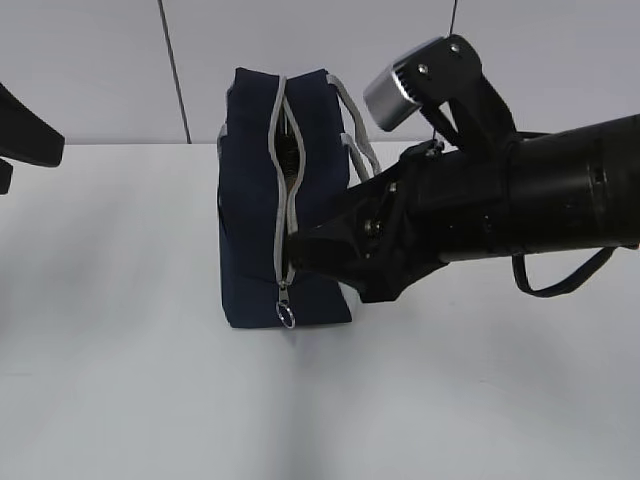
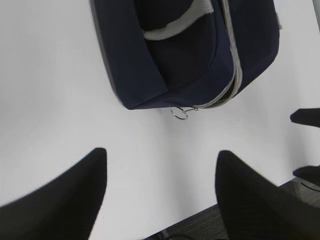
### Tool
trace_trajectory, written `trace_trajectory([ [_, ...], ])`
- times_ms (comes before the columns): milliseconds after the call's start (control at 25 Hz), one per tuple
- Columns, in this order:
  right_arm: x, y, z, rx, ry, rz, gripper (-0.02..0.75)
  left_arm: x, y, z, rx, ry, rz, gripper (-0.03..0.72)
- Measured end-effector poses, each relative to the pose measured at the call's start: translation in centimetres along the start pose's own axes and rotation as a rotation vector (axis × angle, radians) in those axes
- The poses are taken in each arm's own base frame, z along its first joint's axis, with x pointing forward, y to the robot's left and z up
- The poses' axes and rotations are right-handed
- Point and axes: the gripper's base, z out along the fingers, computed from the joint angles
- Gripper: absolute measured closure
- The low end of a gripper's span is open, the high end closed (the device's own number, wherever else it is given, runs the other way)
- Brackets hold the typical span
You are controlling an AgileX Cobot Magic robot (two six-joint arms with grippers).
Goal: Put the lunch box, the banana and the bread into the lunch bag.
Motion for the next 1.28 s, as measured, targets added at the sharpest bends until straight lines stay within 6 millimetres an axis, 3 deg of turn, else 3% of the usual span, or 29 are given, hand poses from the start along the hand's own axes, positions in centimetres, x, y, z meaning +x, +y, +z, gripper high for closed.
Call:
trace_trajectory([
  [200,1.5,0.5,0.6,-0.089,0.125,0.024,0.246,0.0,0.1,0.0,-0.011,0.003,0.007,0.222],
  [440,4.0,-1.6,1.1,0.121,0.317,0.043,0.236,0.1,0.2,0.0,-0.024,0.007,0.015,0.222],
  [600,4.9,-2.0,1.2,0.299,0.267,0.043,0.241,0.1,0.3,0.0,-0.029,0.009,0.018,0.222],
  [800,5.8,0.3,2.0,0.414,0.214,-0.063,0.243,0.1,0.3,0.0,-0.030,0.011,0.019,0.223],
  [960,5.6,1.9,2.5,0.415,0.150,-0.130,0.246,0.1,0.3,0.0,-0.030,0.012,0.019,0.223],
  [1280,7.9,2.5,3.5,0.377,0.072,-0.095,0.246,0.1,0.3,0.0,-0.030,0.013,0.019,0.223],
])
